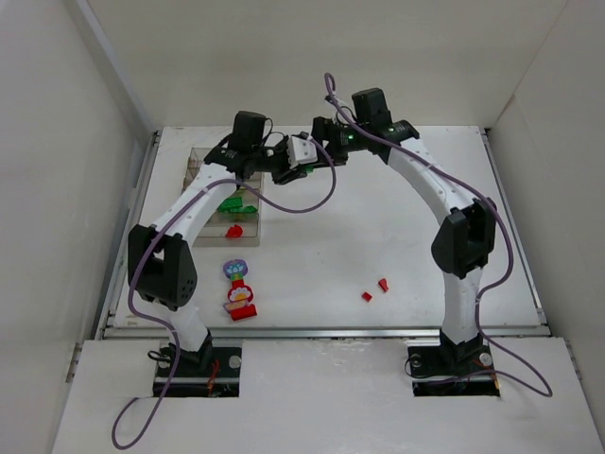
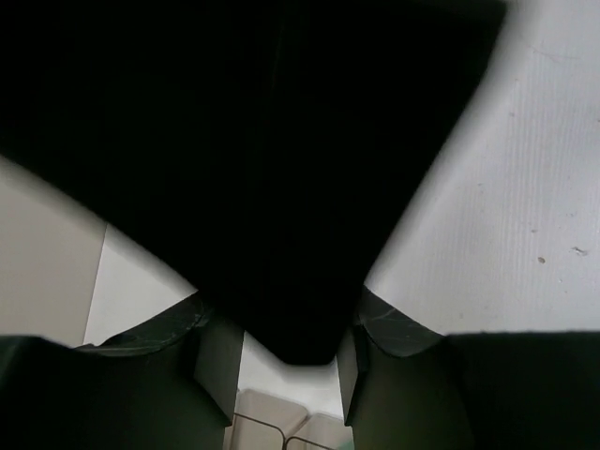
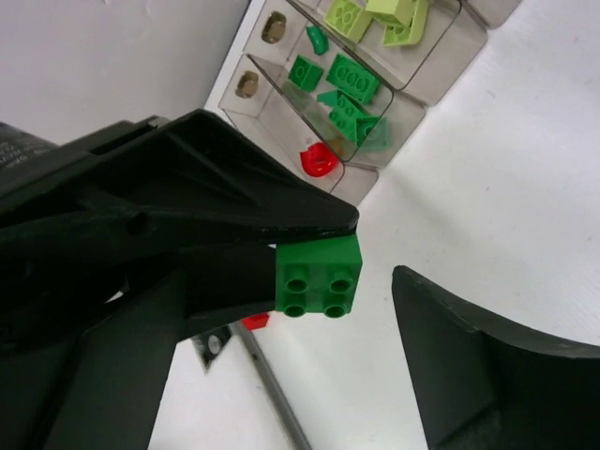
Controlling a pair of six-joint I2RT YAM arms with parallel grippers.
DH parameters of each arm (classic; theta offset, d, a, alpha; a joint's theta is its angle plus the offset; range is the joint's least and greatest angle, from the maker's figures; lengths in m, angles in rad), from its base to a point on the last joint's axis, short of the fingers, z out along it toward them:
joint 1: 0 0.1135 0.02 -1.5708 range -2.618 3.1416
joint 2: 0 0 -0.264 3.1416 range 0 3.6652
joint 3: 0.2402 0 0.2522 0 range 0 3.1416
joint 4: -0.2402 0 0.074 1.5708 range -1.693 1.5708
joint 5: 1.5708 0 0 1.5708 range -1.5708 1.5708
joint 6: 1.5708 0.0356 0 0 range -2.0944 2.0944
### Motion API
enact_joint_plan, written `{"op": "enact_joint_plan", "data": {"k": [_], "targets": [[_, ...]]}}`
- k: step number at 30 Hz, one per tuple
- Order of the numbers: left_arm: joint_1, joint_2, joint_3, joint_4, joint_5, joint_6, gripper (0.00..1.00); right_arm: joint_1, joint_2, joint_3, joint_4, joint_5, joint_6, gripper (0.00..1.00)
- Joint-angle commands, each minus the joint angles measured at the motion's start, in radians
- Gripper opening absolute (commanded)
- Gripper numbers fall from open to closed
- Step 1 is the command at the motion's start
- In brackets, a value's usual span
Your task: Sort the legos into containers by color
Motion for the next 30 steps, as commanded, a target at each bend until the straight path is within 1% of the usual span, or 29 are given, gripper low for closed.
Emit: {"op": "enact_joint_plan", "data": {"k": [1, 3, 5, 6, 7, 8, 9, 12, 13, 16, 17, 19, 20, 22, 23, 24, 26, 27, 28, 30], "targets": [[0.011, -0.009, 0.03, -0.004, -0.04, -0.024, 0.0, 0.014, -0.012, 0.055, -0.006, -0.023, -0.033, 1.0], [0.039, -0.021, -0.019, -0.014, -0.059, -0.056, 0.0, 0.014, -0.024, 0.037, -0.006, 0.016, -0.033, 1.0], [0.105, -0.05, -0.096, -0.015, -0.102, -0.083, 0.0, -0.006, -0.039, -0.001, -0.006, 0.101, -0.022, 1.0], [0.131, -0.06, -0.125, -0.015, -0.12, -0.083, 0.0, -0.006, -0.053, -0.016, -0.006, 0.102, -0.007, 1.0], [0.159, -0.069, -0.153, -0.015, -0.139, -0.064, 0.0, -0.02, -0.053, -0.032, 0.009, 0.112, -0.007, 1.0], [0.215, -0.084, -0.18, -0.015, -0.155, -0.048, 0.0, -0.034, -0.066, -0.056, 0.022, 0.112, 0.006, 1.0], [0.243, -0.093, -0.228, -0.002, -0.194, -0.011, 0.0, -0.034, -0.066, -0.056, 0.022, 0.112, 0.006, 1.0], [0.335, -0.119, -0.291, 0.022, -0.235, 0.057, 0.0, -0.043, -0.057, -0.044, 0.007, 0.131, 0.006, 1.0], [0.352, -0.12, -0.328, 0.034, -0.261, 0.104, 0.0, -0.043, -0.056, -0.044, -0.006, 0.131, -0.003, 1.0], [0.384, -0.129, -0.384, 0.08, -0.309, 0.137, 0.0, -0.043, -0.037, -0.018, -0.015, 0.131, -0.003, 1.0], [0.384, -0.129, -0.395, 0.097, -0.32, 0.158, 0.02, -0.043, -0.036, -0.018, -0.015, 0.131, -0.003, 1.0], [0.384, -0.129, -0.417, 0.12, -0.344, 0.167, 0.1, -0.043, -0.036, -0.007, -0.015, 0.14, -0.003, 1.0], [0.384, -0.129, -0.428, 0.133, -0.364, 0.18, 0.24, -0.043, -0.036, -0.007, -0.015, 0.14, -0.003, 1.0], [0.384, -0.129, -0.438, 0.143, -0.364, 0.192, 0.47, -0.043, -0.036, -0.007, -0.026, 0.165, -0.003, 1.0], [0.384, -0.129, -0.438, 0.143, -0.373, 0.192, 0.61, -0.043, -0.047, -0.007, -0.038, 0.174, -0.014, 1.0], [0.384, -0.129, -0.438, 0.166, -0.373, 0.178, 0.79, -0.043, -0.047, -0.007, -0.038, 0.186, -0.023, 1.0], [0.384, -0.129, -0.438, 0.194, -0.384, 0.119, 0.9, -0.043, -0.056, -0.017, -0.078, 0.224, -0.034, 1.0], [0.384, -0.129, -0.414, 0.194, -0.384, 0.1, 0.96, -0.043, -0.067, -0.017, -0.096, 0.264, -0.046, 1.0], [0.384, -0.129, -0.402, 0.194, -0.384, 0.083, 0.98, -0.043, -0.067, -0.017, -0.117, 0.293, -0.046, 1.0], [0.384, -0.129, -0.357, 0.194, -0.384, 0.016, 0.98, -0.043, -0.107, -0.061, -0.194, 0.371, -0.075, 1.0]]}}
